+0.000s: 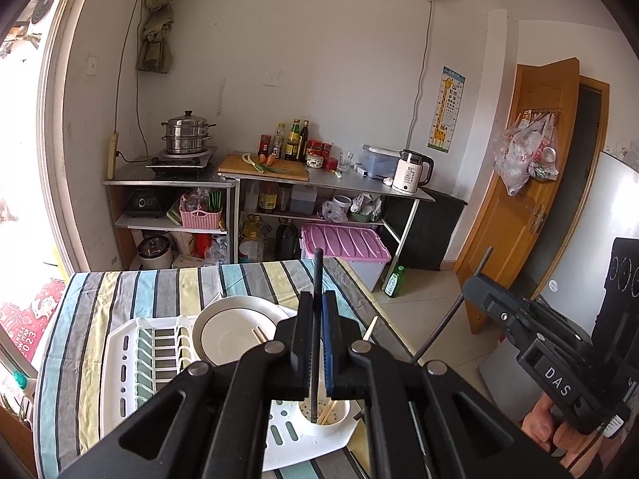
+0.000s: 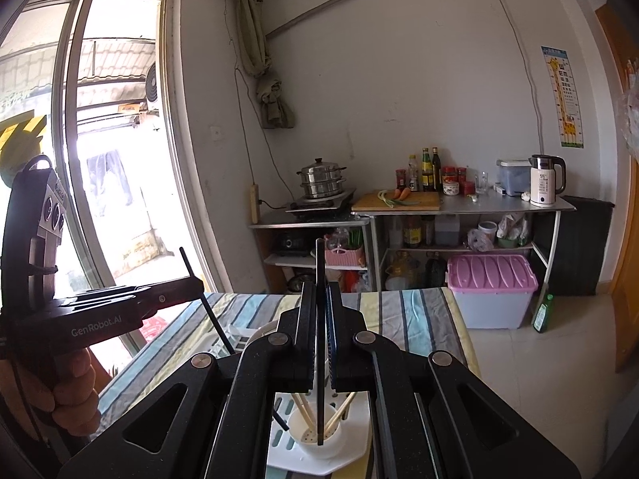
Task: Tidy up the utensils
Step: 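Lower the black chopstick into the white cup with the left gripper while the right gripper does the same, then move both grippers down and grasp another black chopstick each from the cloth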
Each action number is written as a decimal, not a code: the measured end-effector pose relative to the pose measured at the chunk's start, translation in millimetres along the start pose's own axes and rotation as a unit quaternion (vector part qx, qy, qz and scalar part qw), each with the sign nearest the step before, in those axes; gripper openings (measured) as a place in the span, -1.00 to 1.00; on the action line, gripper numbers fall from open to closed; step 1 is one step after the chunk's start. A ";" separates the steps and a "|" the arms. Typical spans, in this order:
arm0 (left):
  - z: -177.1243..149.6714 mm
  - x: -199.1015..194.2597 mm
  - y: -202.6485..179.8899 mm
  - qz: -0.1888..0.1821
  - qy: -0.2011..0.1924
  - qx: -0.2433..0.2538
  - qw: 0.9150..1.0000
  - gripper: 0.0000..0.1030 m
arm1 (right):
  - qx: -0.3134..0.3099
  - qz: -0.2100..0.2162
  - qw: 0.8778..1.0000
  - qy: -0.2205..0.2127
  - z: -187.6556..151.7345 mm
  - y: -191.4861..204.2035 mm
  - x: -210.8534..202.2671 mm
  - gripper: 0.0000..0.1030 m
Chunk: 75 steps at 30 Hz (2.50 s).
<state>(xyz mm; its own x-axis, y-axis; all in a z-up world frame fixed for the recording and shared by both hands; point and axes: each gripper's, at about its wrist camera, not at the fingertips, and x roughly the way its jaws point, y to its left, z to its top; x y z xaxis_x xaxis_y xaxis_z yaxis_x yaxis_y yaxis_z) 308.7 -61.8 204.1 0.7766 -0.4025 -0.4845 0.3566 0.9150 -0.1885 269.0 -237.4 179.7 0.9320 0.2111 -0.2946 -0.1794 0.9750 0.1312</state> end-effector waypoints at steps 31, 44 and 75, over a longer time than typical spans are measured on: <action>-30.4 72.2 36.2 0.024 0.067 -0.041 0.997 -0.90 | 0.032 -0.022 0.995 0.087 -36.7 -34.6 65.9 -0.90; -39.6 59.9 38.8 0.030 0.055 -0.032 0.998 -0.64 | 0.032 -0.031 0.996 0.082 -39.7 -41.6 54.8 -0.72; -220.7 -33.1 57.2 0.064 0.117 -0.015 0.991 -0.64 | 0.000 0.049 0.984 0.174 -177.7 49.9 -25.3 -0.72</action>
<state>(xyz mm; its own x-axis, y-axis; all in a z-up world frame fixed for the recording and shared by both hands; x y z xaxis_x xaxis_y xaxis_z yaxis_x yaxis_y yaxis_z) 188.8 9.7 20.8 0.6710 -0.2698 -0.6906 0.2445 0.9599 -0.1374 180.5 -181.8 25.5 0.7462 0.3155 -0.5863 -0.2639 0.9486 0.1746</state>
